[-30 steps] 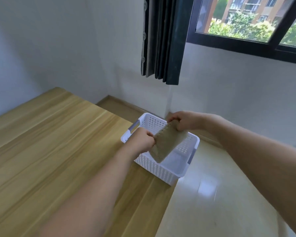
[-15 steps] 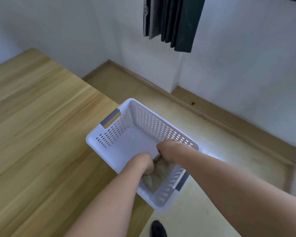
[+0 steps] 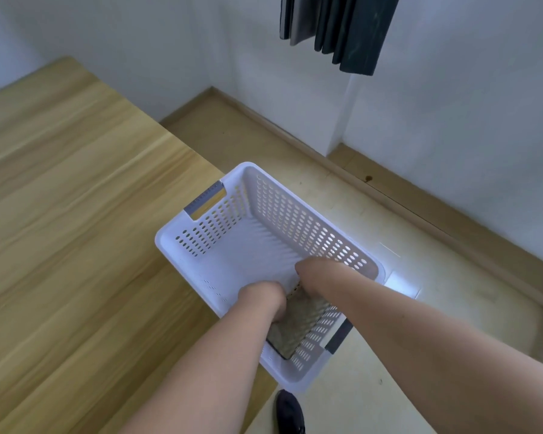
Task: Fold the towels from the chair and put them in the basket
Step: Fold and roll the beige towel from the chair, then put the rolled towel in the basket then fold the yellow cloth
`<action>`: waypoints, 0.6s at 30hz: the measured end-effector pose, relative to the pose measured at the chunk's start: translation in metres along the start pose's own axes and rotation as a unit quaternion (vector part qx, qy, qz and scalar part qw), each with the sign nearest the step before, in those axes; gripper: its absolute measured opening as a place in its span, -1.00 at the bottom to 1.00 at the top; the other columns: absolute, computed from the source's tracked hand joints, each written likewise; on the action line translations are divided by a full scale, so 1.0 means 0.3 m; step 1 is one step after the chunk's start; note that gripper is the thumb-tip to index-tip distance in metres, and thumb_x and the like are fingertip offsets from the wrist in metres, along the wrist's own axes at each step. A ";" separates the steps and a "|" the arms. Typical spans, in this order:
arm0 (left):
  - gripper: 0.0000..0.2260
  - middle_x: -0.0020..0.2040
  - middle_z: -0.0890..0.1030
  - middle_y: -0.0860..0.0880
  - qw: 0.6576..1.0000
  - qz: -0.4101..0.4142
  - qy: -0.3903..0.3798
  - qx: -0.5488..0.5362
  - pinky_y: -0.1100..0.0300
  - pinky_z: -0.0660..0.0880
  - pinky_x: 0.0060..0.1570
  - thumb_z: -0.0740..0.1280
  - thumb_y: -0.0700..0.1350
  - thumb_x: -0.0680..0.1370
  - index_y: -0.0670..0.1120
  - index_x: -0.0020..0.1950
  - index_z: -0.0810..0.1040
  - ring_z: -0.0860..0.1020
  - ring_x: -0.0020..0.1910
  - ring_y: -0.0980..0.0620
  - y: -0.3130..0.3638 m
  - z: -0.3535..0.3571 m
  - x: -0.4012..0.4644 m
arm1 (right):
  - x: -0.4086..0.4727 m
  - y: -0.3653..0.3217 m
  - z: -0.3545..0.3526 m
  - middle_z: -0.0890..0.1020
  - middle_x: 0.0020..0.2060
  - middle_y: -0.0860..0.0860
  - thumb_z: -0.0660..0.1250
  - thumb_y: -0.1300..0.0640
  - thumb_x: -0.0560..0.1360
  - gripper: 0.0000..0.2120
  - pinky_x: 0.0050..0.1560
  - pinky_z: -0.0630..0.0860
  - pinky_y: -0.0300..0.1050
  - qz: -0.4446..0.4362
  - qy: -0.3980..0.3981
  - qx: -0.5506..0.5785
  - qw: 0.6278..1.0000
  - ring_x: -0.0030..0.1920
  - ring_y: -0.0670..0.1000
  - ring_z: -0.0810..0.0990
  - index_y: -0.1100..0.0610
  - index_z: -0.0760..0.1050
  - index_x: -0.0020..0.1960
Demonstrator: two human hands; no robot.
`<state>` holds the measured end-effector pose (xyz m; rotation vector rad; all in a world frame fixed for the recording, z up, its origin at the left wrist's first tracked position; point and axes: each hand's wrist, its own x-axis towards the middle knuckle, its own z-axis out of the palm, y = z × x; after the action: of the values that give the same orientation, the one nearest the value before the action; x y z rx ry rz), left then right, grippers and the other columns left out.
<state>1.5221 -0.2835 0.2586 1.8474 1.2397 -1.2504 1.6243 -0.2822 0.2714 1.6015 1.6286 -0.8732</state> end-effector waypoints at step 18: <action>-0.65 0.38 0.38 -0.09 0.810 0.109 0.575 -0.042 0.10 0.21 0.34 0.15 -0.07 0.62 -0.14 0.39 0.32 0.32 0.37 -0.10 -0.580 0.166 -0.681 | -0.718 -0.492 -0.035 0.49 0.21 0.11 0.15 0.27 0.47 -0.62 0.10 0.43 0.00 0.038 0.430 0.215 0.876 0.19 0.16 0.46 0.21 0.37 0.28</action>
<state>1.3176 -0.3319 0.4326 2.6496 1.4858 0.2126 1.4785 -0.3925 0.4581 2.6035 2.0001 -0.5045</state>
